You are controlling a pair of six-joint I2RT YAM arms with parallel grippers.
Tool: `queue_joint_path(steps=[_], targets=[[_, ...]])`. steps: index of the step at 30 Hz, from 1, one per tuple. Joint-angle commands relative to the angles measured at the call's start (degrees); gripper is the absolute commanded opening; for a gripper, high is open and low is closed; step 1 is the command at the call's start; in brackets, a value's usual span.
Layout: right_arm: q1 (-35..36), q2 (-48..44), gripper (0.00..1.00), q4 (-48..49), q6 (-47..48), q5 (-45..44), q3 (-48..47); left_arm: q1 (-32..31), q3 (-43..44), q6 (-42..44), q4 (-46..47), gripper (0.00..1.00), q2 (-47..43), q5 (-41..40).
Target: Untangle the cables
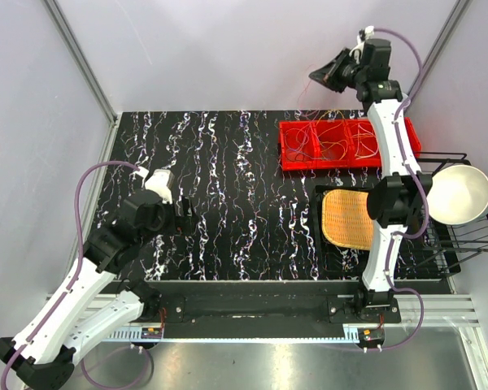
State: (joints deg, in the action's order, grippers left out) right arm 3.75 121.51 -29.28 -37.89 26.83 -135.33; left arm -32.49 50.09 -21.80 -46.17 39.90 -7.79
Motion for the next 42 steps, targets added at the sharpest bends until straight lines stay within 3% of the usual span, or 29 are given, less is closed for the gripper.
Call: queue_joint_path(steps=[1,10,19,26,40,41,42], targets=[[0.3,-0.8,0.0,8.0,-3.2,4.0,9.2,0.5,-0.5,1.1,3.3,0.99,0.2,-0.4],[1.1,-1.5,0.0,12.4,-4.5,4.7,23.2,0.8,-0.4,1.1,3.5,0.99,0.3,0.2],[1.9,0.8,0.0,12.6,-4.8,5.1,21.0,1.2,-0.5,1.2,3.5,0.99,0.0,0.4],[2.1,7.7,0.0,10.4,-1.1,1.1,19.8,1.3,-0.6,1.2,3.6,0.99,0.0,0.6],[2.7,10.9,0.0,5.1,6.4,-6.3,18.2,1.9,-0.6,1.4,3.9,0.99,0.3,1.4],[2.8,10.8,0.01,5.0,6.8,-6.4,17.9,2.0,-0.6,1.4,3.9,0.99,0.2,1.4],[3.3,10.6,0.08,4.3,7.0,-6.4,16.9,2.0,-0.5,1.4,3.9,0.99,0.2,1.4]])
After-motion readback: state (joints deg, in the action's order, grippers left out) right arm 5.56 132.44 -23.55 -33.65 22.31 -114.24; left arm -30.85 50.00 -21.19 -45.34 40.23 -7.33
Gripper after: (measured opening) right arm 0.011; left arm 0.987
